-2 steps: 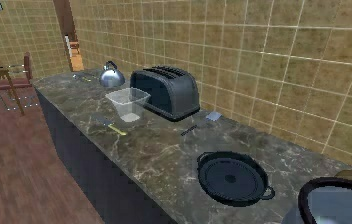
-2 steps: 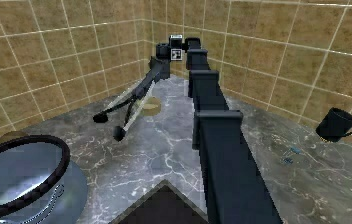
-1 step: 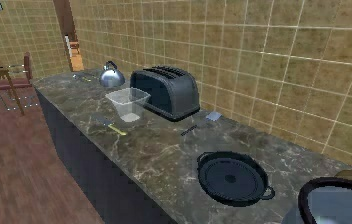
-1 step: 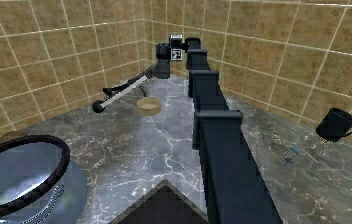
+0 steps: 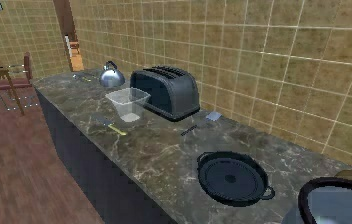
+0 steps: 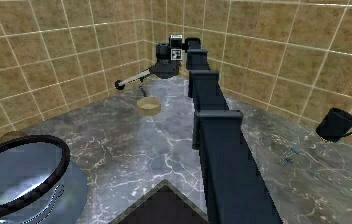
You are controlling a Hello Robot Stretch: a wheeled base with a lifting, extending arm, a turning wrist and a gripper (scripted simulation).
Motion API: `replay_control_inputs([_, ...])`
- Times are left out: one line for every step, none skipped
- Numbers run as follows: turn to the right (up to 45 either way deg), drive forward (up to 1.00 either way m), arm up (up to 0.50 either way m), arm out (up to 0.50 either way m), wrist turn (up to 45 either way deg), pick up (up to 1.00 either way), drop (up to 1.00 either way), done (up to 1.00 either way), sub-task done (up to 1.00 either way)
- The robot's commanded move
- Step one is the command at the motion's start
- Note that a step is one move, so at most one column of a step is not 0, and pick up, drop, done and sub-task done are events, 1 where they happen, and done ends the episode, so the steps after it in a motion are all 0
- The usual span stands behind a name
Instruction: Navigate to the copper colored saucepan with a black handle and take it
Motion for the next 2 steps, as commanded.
replay_control_inputs([0.0, 0.0, 0.0, 0.0, 18.0, 0.0, 0.0, 0.0, 0.0])
replay_control_inputs([0.0, 0.0, -0.12, 0.0, 0.0, 0.0, 0.0, 0.0, 0.0])
